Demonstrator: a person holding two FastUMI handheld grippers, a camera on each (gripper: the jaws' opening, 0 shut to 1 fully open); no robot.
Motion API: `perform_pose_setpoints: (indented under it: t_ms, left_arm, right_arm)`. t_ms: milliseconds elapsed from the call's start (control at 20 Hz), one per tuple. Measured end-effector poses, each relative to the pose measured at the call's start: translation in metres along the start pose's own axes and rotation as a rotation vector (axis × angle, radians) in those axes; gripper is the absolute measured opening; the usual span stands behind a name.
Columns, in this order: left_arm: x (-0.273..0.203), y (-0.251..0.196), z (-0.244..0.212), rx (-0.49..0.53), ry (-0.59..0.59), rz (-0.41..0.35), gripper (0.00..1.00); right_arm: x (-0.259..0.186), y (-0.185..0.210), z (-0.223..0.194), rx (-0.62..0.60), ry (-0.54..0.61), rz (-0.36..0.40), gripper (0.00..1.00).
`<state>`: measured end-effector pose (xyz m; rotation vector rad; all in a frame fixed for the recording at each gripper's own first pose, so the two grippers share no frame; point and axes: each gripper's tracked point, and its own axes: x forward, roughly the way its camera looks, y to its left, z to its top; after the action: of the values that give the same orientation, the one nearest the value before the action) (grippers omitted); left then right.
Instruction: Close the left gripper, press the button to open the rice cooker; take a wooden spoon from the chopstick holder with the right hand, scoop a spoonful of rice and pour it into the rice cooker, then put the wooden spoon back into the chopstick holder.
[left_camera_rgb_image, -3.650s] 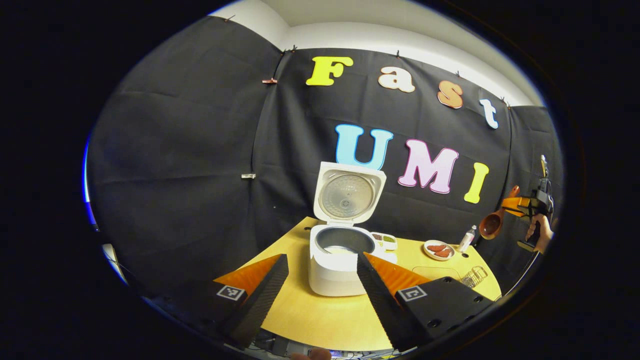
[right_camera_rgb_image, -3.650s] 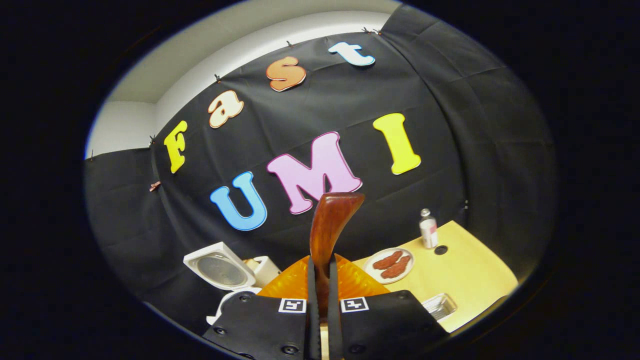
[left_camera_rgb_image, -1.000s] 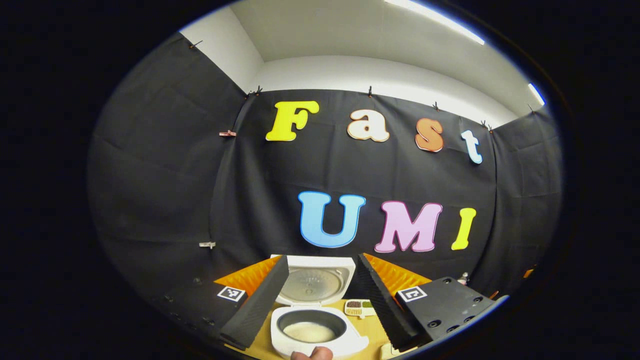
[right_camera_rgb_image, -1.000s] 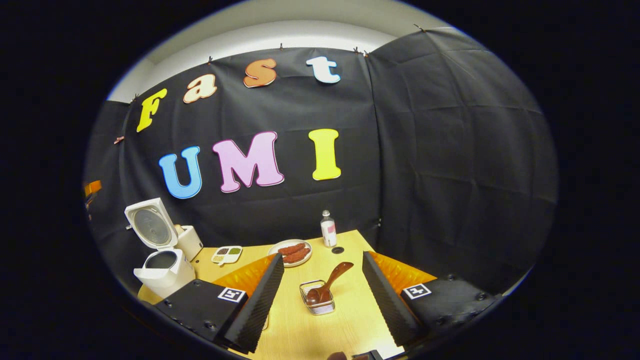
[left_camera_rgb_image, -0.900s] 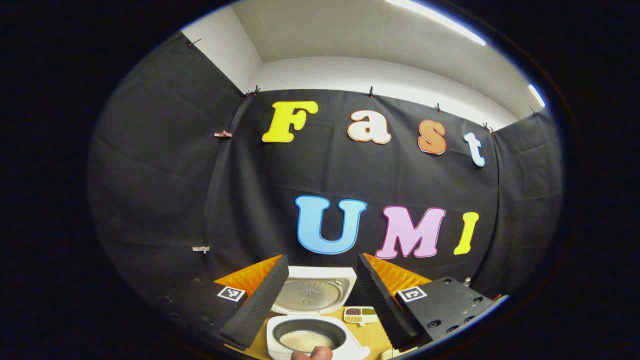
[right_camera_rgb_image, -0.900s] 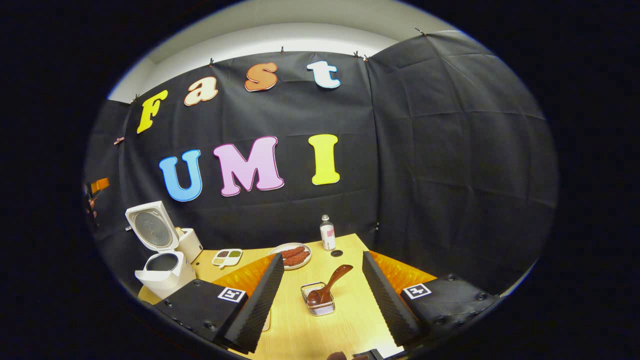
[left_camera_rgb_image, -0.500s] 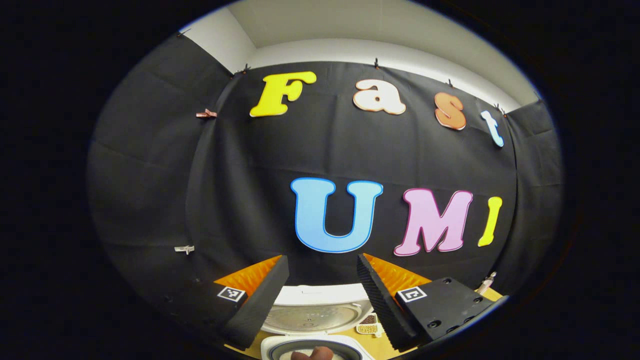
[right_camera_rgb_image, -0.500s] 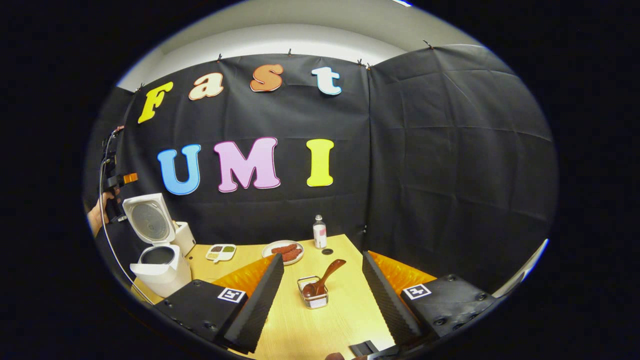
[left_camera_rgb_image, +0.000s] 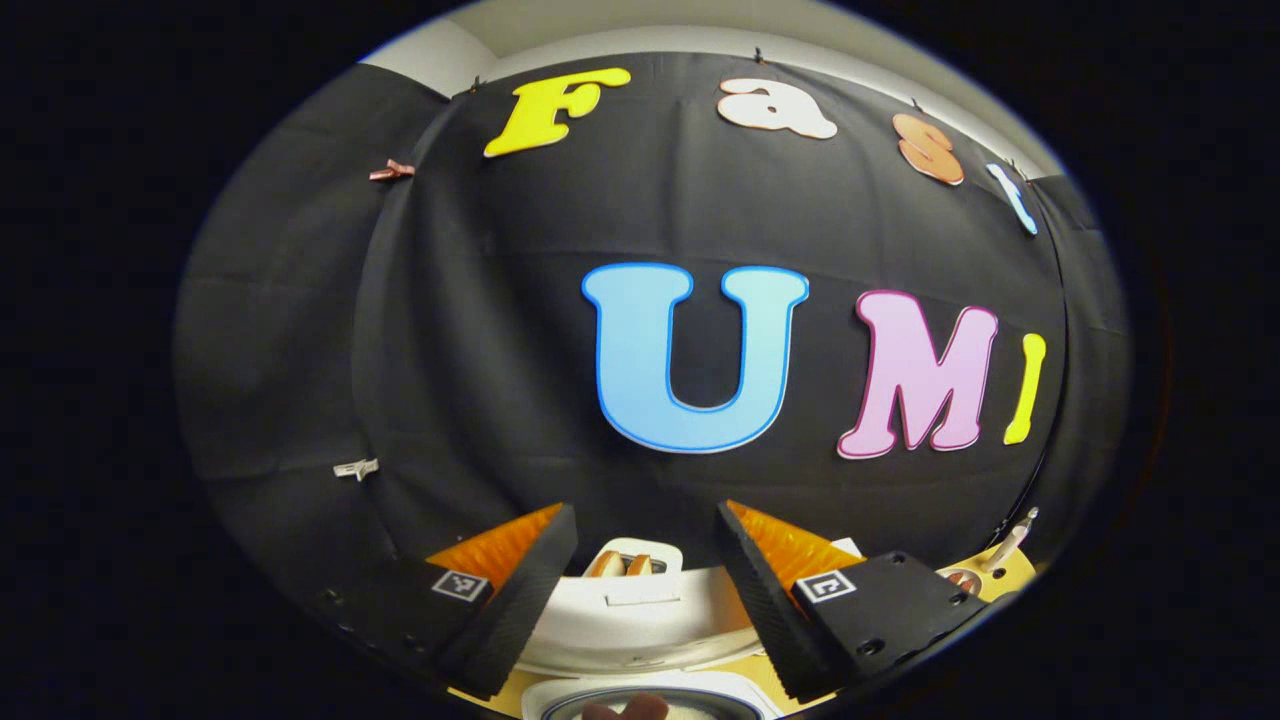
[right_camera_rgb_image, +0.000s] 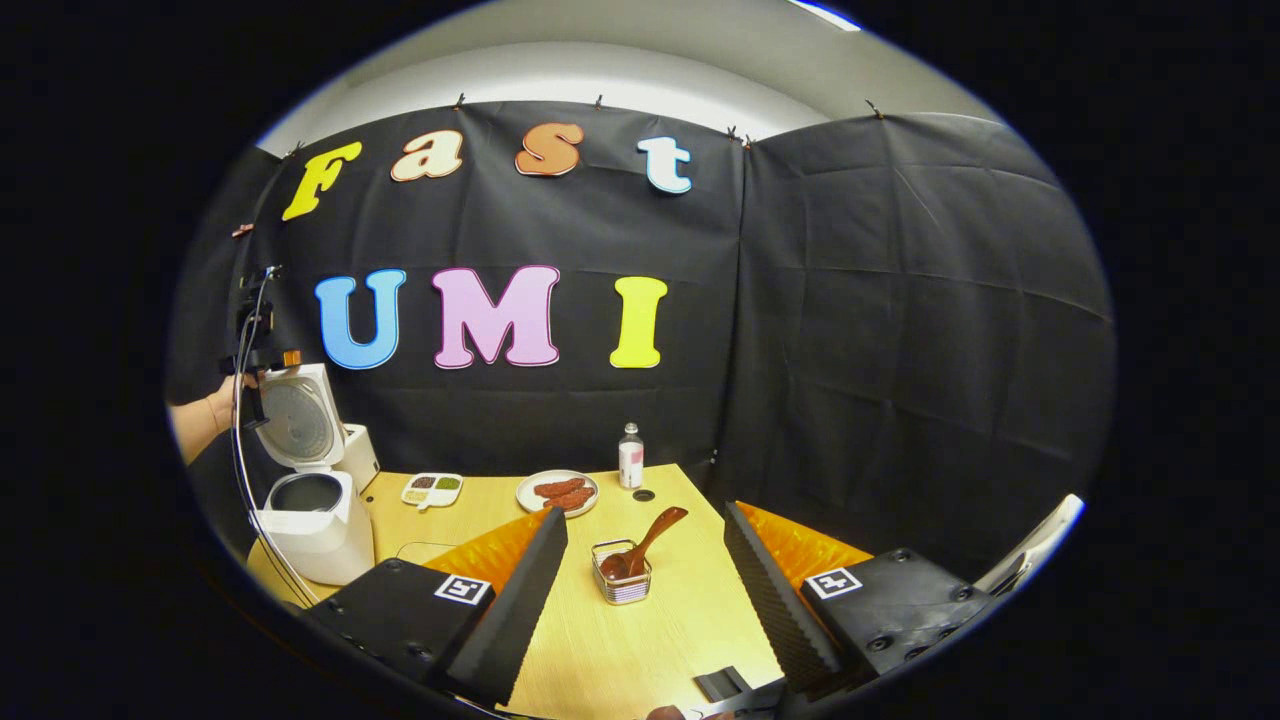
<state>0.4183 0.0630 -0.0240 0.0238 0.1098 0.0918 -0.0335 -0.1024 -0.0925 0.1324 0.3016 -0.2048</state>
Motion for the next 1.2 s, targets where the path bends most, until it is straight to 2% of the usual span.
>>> perform_pose_setpoints:
  t_ms: [150, 450, 650, 900, 1200]
  left_arm:
    - [-0.016, -0.005, -0.006, 0.053, -0.012, 0.009, 1.0]
    - [-0.08, -0.014, -0.034, 0.036, 0.005, 0.049, 0.99]
    - [-0.123, -0.018, -0.073, 0.02, 0.056, 0.122, 0.98]
    - [-0.162, -0.023, -0.137, -0.015, 0.171, 0.199, 0.98]
    - [-0.185, -0.028, -0.193, 0.018, 0.262, 0.195, 0.98]
  right_arm:
    - [0.004, 0.002, 0.0, 0.008, 0.004, 0.017, 0.98]
    - [0.021, 0.009, 0.012, 0.009, -0.01, 0.105, 0.98]
    - [0.029, 0.004, 0.014, 0.003, -0.014, 0.171, 0.98]
    - [0.036, -0.012, 0.01, 0.016, 0.002, 0.216, 0.98]
    - [0.036, -0.022, 0.004, 0.016, 0.011, 0.249, 0.98]
